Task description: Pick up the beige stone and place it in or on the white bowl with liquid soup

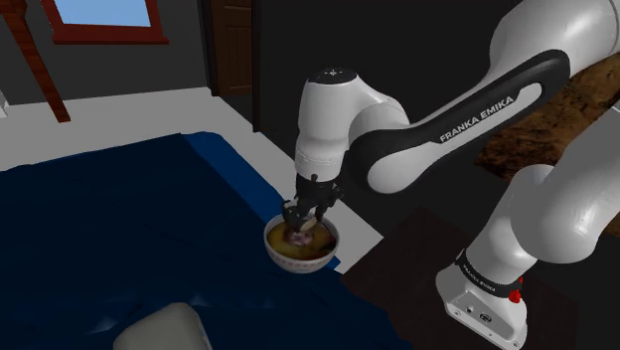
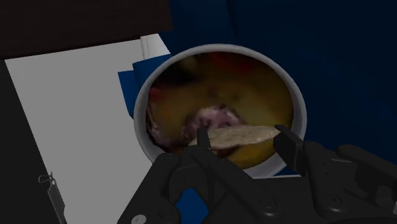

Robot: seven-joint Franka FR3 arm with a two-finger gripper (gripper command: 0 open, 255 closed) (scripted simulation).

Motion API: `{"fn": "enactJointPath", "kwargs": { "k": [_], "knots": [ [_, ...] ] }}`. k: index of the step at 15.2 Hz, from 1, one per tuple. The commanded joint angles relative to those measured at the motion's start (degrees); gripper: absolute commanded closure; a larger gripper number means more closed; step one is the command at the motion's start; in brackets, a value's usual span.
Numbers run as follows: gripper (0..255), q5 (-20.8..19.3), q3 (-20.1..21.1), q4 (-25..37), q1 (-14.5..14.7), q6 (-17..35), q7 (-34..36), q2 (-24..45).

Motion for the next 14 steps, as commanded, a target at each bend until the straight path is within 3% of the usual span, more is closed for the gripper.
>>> {"fn": "enactJointPath", "kwargs": {
  "k": [1,10,14],
  "knots": [
    [255,-0.83,0.24,-0.79,-0.18,1.96,0.72,1.3],
    [255,-6.4,0.78,-2.71,-0.99,9.61,5.15,8.04],
    [255,-6.4,0.73,-2.71,-0.94,9.61,5.15,8.04]
  ]
}}
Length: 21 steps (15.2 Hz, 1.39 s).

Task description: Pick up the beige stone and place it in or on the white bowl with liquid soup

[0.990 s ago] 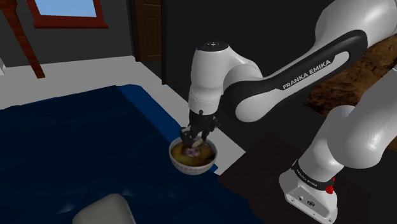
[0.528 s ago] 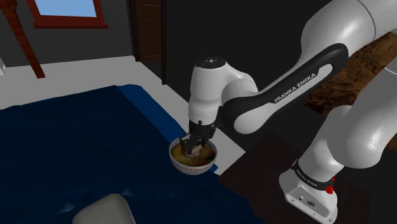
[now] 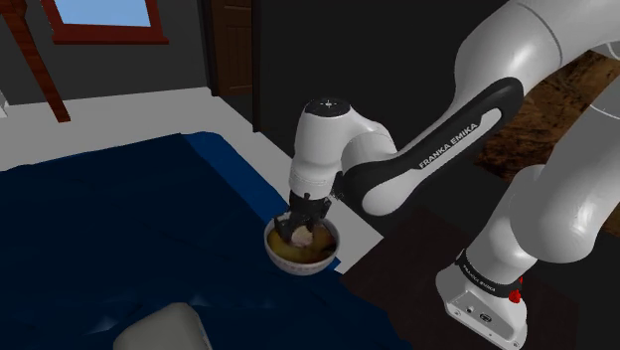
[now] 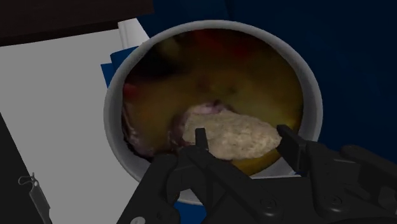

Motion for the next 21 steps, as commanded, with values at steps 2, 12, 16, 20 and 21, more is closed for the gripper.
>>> {"fn": "enactJointPath", "kwargs": {
  "k": [2,12,16,20,21],
  "knots": [
    [255,0.11,0.18,-0.89,0.18,-1.46,0.14,0.85],
    [0,3.48,0.34,0.03,0.48,-5.53,-2.28,-2.9],
    [0,5.75,0.06,1.16,0.96,-9.26,-3.94,-5.91],
    [0,5.75,0.06,1.16,0.97,-9.26,-3.94,-5.91],
    [0,5.75,0.06,1.16,0.97,-9.26,-3.94,-5.91]
  ]
}}
